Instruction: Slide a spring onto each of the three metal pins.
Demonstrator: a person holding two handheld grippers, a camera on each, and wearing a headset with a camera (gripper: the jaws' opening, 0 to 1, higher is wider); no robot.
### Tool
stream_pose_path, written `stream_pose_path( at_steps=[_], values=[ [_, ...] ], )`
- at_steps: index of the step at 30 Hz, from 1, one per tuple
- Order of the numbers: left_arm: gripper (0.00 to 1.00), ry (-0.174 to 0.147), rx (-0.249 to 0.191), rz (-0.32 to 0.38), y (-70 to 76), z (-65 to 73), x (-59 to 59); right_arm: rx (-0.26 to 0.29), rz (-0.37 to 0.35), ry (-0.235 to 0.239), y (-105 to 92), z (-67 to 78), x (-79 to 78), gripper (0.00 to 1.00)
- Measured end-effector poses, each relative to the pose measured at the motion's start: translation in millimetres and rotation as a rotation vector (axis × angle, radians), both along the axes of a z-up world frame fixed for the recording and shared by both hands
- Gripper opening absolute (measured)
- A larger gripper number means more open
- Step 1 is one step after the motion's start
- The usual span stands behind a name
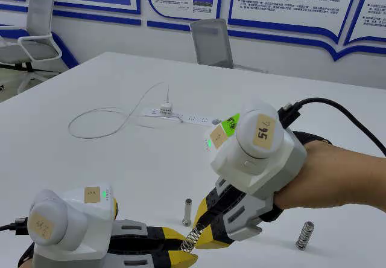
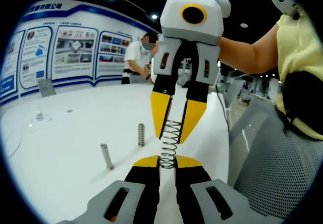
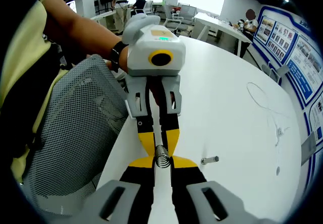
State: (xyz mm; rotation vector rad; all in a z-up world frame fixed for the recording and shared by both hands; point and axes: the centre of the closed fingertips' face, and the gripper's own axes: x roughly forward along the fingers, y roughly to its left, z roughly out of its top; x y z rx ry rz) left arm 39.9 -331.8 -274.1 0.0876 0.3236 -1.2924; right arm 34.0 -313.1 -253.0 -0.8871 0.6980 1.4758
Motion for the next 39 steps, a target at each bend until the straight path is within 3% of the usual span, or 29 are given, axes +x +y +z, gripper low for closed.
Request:
stream_pose_path(
  at_steps=[13, 19, 28, 39],
  values=[
    [0.1, -0.007, -0.01, 0.01, -1.2, 0.4, 3.3, 0.0, 0.006, -0.002, 8.4, 2.6, 1.7, 0.12],
    [0.12, -0.029, -0.003, 0.034, 1.5, -1.7, 7.6, -0.011, -0.002, -0.007, 8.8, 0.8, 5.8, 0.12],
    [0.18, -0.03, 0.007, 0.053, 5.3, -3.6, 10.4, -0.021, -0.017, -0.017, 4.5, 0.4, 12.1, 0.12],
    [0.32, -0.041, 0.032, 0.112, 17.9, -8.1, 20.0, -0.024, -0.058, -0.033, -3.5, 3.4, 28.2, 0.12]
  ],
)
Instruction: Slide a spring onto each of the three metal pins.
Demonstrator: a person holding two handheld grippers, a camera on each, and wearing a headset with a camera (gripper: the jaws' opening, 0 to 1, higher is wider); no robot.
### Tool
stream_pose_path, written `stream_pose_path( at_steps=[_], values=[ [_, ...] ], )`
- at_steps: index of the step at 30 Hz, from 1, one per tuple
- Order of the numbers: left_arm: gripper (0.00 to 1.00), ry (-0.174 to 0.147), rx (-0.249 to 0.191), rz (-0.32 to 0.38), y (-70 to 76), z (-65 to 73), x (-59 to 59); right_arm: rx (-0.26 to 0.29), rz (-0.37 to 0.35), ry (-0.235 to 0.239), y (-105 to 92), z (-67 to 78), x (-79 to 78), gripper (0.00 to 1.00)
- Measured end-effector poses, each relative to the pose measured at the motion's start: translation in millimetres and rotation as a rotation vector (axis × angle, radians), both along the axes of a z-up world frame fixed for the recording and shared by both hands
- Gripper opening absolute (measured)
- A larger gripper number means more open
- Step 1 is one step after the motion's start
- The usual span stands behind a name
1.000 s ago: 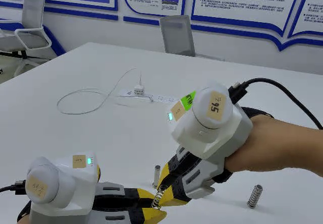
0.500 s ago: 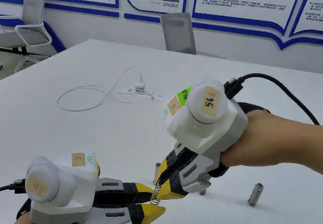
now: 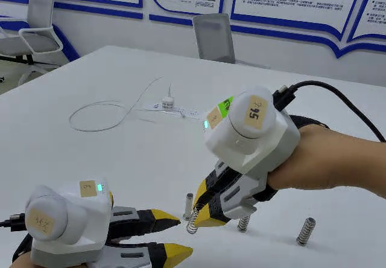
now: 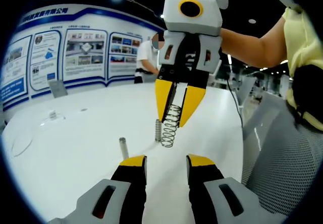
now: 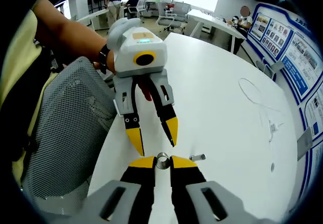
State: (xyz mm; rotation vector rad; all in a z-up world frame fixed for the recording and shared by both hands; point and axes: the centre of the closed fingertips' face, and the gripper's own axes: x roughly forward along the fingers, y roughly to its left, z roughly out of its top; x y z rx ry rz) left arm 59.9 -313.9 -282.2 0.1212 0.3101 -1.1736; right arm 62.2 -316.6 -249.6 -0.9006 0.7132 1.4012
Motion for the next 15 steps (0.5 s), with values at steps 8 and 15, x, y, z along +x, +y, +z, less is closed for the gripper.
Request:
stream_pose_path(
  at_steps=[8, 15],
  values=[
    [0.39, 0.006, 0.011, 0.032, 7.6, -5.4, 4.0, -0.005, -0.033, -0.018, -4.6, 4.5, 16.7, 0.12],
    [0.43, 0.007, 0.015, 0.043, 10.3, -6.4, 4.9, -0.017, -0.057, -0.042, -5.3, 7.7, 33.4, 0.12]
  ],
)
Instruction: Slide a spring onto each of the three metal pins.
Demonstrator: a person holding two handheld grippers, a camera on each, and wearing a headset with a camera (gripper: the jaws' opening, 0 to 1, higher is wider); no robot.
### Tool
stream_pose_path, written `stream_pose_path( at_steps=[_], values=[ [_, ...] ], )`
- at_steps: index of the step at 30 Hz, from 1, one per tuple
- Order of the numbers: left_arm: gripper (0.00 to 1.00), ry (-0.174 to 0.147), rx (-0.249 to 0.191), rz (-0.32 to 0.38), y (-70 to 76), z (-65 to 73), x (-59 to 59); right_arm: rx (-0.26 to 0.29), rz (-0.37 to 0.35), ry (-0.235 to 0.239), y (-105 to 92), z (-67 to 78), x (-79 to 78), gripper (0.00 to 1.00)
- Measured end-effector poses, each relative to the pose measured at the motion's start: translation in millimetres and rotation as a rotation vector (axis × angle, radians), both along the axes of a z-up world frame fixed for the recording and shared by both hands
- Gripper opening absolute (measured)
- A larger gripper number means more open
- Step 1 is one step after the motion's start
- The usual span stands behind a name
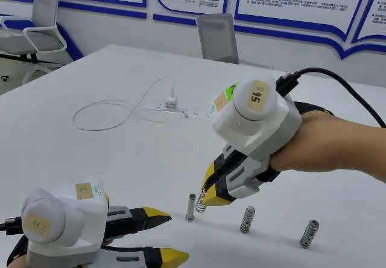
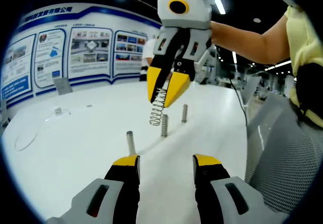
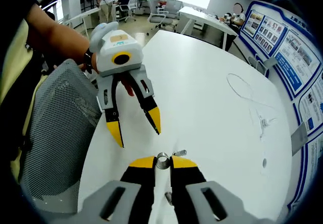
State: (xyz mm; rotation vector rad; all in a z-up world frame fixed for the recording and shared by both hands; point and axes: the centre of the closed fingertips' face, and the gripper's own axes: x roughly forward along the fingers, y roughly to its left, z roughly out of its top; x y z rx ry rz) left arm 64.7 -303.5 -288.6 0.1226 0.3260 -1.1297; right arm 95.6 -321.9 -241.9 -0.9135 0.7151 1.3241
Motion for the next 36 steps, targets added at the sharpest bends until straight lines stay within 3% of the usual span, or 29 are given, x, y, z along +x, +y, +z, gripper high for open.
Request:
stream_pose_path(
  at_steps=[15, 23, 36],
  values=[
    [0.48, 0.007, -0.001, 0.009, 2.5, -1.6, -0.2, -0.012, -0.059, -0.012, 5.1, -8.2, 34.5, 0.12],
    [0.49, 0.011, -0.002, 0.011, 2.6, -2.8, 0.2, -0.056, -0.056, 0.001, 7.5, -22.5, 39.4, 0.12],
    [0.48, 0.017, 0.001, 0.022, 7.9, -5.6, 2.1, -0.076, -0.064, 0.03, 11.3, -35.6, 43.1, 0.12]
  ],
)
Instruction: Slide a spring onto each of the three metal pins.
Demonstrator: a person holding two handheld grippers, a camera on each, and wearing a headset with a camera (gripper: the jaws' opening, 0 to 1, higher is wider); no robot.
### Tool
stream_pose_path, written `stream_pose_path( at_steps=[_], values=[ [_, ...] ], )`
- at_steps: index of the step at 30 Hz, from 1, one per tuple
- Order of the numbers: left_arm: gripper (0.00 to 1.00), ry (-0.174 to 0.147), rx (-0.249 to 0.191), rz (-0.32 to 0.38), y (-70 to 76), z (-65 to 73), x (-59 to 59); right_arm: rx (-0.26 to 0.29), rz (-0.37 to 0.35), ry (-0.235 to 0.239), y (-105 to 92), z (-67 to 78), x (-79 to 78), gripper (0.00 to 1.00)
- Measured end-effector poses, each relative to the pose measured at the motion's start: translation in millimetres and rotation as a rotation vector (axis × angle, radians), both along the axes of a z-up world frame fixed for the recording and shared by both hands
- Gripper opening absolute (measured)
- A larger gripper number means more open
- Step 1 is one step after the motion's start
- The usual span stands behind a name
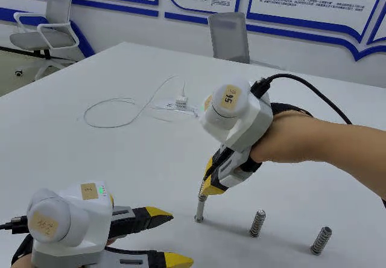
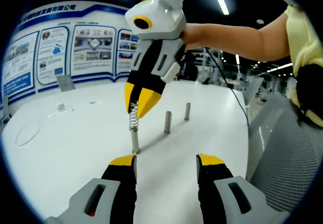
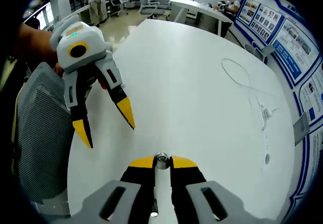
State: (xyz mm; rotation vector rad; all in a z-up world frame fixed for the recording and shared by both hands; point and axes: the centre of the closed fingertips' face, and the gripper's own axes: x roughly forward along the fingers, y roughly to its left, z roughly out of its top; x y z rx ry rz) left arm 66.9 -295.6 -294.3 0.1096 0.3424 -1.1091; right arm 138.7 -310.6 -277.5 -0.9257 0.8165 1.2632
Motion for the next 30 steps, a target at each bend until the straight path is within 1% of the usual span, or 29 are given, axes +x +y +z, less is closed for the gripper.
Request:
stream_pose_path(
  at_steps=[5, 10, 19, 22, 26, 30],
  values=[
    [0.48, 0.001, 0.0, 0.001, -0.4, 0.1, 0.0, -0.024, 0.007, 0.007, 1.1, -9.2, -0.5, 0.12],
    [0.48, 0.003, 0.001, 0.003, 0.2, -0.5, -0.2, -0.038, -0.003, 0.016, 0.0, -17.8, 1.2, 0.12],
    [0.48, 0.004, 0.0, 0.008, 1.7, -0.7, -0.5, -0.047, -0.023, 0.042, 0.5, -34.0, -2.0, 0.12],
    [0.48, 0.006, 0.002, 0.01, 3.0, -1.6, -0.3, -0.058, -0.028, 0.041, -1.4, -38.8, -1.9, 0.12],
    [0.48, 0.008, 0.002, 0.011, 3.2, -2.0, -0.5, -0.054, -0.037, 0.047, -1.1, -42.2, -1.9, 0.12],
    [0.48, 0.009, 0.004, 0.01, 3.3, -2.7, -0.4, -0.062, -0.037, 0.062, -0.3, -48.4, -6.0, 0.12]
  ],
)
